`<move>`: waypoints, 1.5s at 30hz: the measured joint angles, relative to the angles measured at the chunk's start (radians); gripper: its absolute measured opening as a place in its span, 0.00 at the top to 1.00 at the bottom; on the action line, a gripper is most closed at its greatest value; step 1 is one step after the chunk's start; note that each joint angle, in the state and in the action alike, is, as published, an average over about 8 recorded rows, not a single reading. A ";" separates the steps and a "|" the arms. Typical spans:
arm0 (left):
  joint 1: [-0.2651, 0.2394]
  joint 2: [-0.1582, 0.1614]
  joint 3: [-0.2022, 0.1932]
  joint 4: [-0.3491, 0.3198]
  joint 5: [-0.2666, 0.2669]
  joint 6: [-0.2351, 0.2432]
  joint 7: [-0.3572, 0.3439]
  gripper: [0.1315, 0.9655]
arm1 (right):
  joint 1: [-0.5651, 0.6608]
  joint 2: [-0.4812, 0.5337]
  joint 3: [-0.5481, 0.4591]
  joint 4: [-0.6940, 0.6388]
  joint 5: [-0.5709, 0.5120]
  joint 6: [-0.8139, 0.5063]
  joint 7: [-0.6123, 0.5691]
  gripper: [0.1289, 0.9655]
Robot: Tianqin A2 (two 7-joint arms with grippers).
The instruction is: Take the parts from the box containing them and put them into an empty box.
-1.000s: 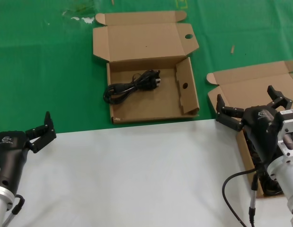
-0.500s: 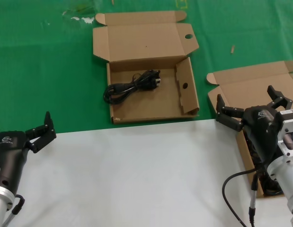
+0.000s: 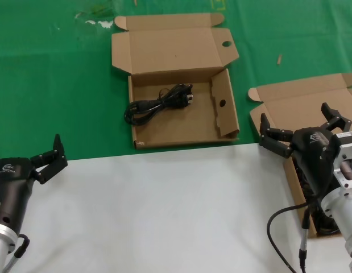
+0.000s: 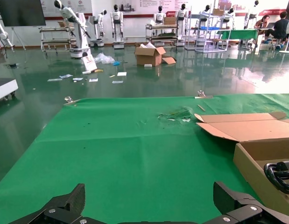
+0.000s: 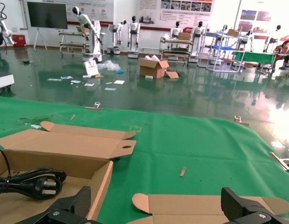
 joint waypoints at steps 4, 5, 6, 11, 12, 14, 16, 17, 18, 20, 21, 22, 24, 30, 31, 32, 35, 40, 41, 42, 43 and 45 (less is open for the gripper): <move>0.000 0.000 0.000 0.000 0.000 0.000 0.000 0.00 | 0.000 0.000 0.000 0.000 0.000 0.000 0.000 0.00; 0.000 0.000 0.000 0.000 0.000 0.000 0.000 0.00 | 0.000 0.000 0.000 0.000 0.000 0.000 0.000 0.00; 0.000 0.000 0.000 0.000 0.000 0.000 0.000 0.00 | 0.000 0.000 0.000 0.000 0.000 0.000 0.000 0.00; 0.000 0.000 0.000 0.000 0.000 0.000 0.000 0.00 | 0.000 0.000 0.000 0.000 0.000 0.000 0.000 0.00; 0.000 0.000 0.000 0.000 0.000 0.000 0.000 0.00 | 0.000 0.000 0.000 0.000 0.000 0.000 0.000 0.00; 0.000 0.000 0.000 0.000 0.000 0.000 0.000 0.00 | 0.000 0.000 0.000 0.000 0.000 0.000 0.000 0.00; 0.000 0.000 0.000 0.000 0.000 0.000 0.000 0.00 | 0.000 0.000 0.000 0.000 0.000 0.000 0.000 0.00; 0.000 0.000 0.000 0.000 0.000 0.000 0.000 0.00 | 0.000 0.000 0.000 0.000 0.000 0.000 0.000 0.00; 0.000 0.000 0.000 0.000 0.000 0.000 0.000 0.00 | 0.000 0.000 0.000 0.000 0.000 0.000 0.000 0.00; 0.000 0.000 0.000 0.000 0.000 0.000 0.000 0.00 | 0.000 0.000 0.000 0.000 0.000 0.000 0.000 0.00; 0.000 0.000 0.000 0.000 0.000 0.000 0.000 0.00 | 0.000 0.000 0.000 0.000 0.000 0.000 0.000 0.00; 0.000 0.000 0.000 0.000 0.000 0.000 0.000 0.00 | 0.000 0.000 0.000 0.000 0.000 0.000 0.000 0.00; 0.000 0.000 0.000 0.000 0.000 0.000 0.000 0.00 | 0.000 0.000 0.000 0.000 0.000 0.000 0.000 0.00; 0.000 0.000 0.000 0.000 0.000 0.000 0.000 0.00 | 0.000 0.000 0.000 0.000 0.000 0.000 0.000 0.00; 0.000 0.000 0.000 0.000 0.000 0.000 0.000 0.00 | 0.000 0.000 0.000 0.000 0.000 0.000 0.000 0.00; 0.000 0.000 0.000 0.000 0.000 0.000 0.000 0.00 | 0.000 0.000 0.000 0.000 0.000 0.000 0.000 0.00; 0.000 0.000 0.000 0.000 0.000 0.000 0.000 0.00 | 0.000 0.000 0.000 0.000 0.000 0.000 0.000 0.00; 0.000 0.000 0.000 0.000 0.000 0.000 0.000 0.00 | 0.000 0.000 0.000 0.000 0.000 0.000 0.000 0.00; 0.000 0.000 0.000 0.000 0.000 0.000 0.000 0.00 | 0.000 0.000 0.000 0.000 0.000 0.000 0.000 0.00; 0.000 0.000 0.000 0.000 0.000 0.000 0.000 0.00 | 0.000 0.000 0.000 0.000 0.000 0.000 0.000 0.00; 0.000 0.000 0.000 0.000 0.000 0.000 0.000 0.00 | 0.000 0.000 0.000 0.000 0.000 0.000 0.000 0.00; 0.000 0.000 0.000 0.000 0.000 0.000 0.000 0.00 | 0.000 0.000 0.000 0.000 0.000 0.000 0.000 0.00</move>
